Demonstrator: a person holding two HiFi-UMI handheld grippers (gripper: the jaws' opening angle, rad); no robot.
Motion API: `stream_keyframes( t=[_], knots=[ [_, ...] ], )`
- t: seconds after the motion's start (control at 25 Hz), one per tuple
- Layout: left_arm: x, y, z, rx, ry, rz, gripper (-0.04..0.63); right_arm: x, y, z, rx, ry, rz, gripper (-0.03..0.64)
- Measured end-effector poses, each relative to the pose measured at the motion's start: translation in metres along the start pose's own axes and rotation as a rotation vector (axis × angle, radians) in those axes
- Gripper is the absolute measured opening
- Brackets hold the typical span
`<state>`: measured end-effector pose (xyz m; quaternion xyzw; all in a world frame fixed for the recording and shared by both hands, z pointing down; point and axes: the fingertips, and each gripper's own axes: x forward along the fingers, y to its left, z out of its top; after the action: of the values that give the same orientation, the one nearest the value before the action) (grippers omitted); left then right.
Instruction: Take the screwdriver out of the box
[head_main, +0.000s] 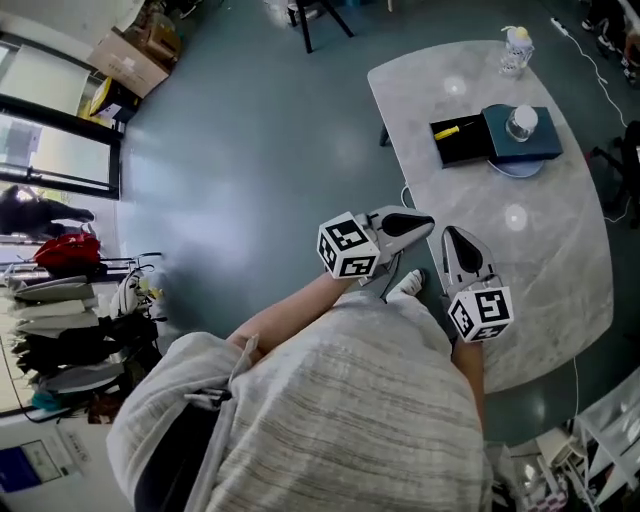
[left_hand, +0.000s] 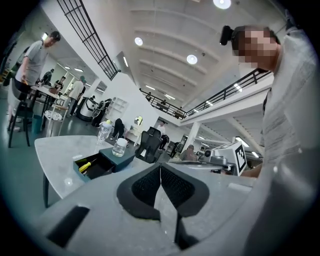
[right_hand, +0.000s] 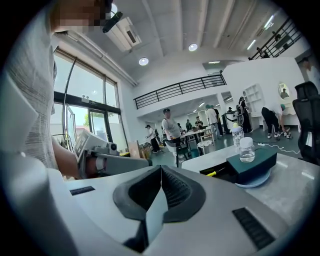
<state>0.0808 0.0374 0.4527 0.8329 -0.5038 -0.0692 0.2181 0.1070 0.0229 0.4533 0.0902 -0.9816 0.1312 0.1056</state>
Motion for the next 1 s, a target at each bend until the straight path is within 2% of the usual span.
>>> stream_keyframes(
  t=[0.4,0.64,0.8,1.0],
  knots=[
    [0.079,-0.001,0.012,0.061,0.108,-0.163,0.015,-0.010,-0.061,0.017,0.080,-0.080,-0.122,0.011],
    [0.118,0.013,0.028,0.079,0.147,-0.257,0.015,-0.008,-0.096,0.031,0.096,-0.104,-0.207,0.011],
    [0.140,0.039,0.037,0.089,0.180,-0.339,0.015,0.012,-0.123,0.037,0.106,-0.106,-0.279,0.011],
    [0.163,0.093,0.059,0.108,0.225,-0.448,0.015,0.060,-0.163,0.051,0.137,-0.124,-0.380,0.011]
  ],
)
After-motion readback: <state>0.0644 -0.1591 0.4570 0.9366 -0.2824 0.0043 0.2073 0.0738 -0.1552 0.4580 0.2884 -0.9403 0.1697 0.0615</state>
